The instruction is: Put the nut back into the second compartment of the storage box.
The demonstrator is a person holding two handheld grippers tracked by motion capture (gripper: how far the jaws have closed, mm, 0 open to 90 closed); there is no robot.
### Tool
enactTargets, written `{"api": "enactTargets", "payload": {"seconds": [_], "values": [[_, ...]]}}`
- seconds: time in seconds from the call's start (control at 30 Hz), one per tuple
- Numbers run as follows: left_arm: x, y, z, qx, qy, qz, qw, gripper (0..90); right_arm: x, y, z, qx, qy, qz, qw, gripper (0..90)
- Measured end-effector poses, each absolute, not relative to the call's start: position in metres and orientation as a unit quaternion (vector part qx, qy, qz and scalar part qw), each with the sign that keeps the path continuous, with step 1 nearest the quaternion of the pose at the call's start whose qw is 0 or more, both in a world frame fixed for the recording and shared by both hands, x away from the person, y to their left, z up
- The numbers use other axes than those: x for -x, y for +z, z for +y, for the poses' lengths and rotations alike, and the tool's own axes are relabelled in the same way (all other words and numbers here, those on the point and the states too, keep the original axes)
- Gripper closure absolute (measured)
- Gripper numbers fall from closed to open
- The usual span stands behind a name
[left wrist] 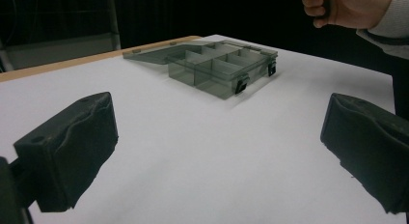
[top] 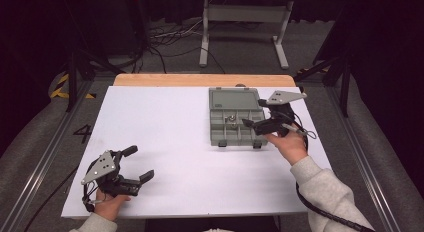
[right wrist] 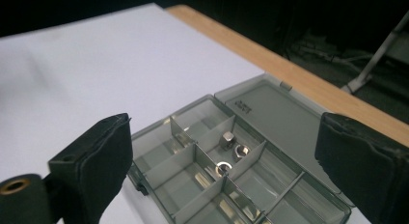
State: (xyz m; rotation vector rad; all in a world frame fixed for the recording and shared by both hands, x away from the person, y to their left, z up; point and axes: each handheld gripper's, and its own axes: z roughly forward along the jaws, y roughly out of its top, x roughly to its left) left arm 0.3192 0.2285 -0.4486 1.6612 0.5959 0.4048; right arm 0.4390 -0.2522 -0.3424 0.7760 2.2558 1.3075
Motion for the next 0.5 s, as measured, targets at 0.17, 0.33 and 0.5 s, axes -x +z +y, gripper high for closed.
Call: {"api": "enactTargets", "payload": {"seconds": [0.17, 0.33, 0.5], "values": [[-0.319, -0.448, 0.228, -0.722, 0.174, 0.260, 0.617, 0.3, -0.410, -0.350, -0.276, -0.258, 0.534, 0.768, 0.242, 5.3], [-0.320, -0.448, 0.227, -0.725, 0.175, 0.255, 0.615, 0.3, -0.390, -0.362, -0.296, -0.251, 0.585, 0.731, 0.247, 4.6], [-0.320, -0.448, 0.227, -0.722, 0.175, 0.254, 0.619, 0.3, -0.373, -0.374, -0.306, -0.239, 0.602, 0.715, 0.264, 3.8]]}}
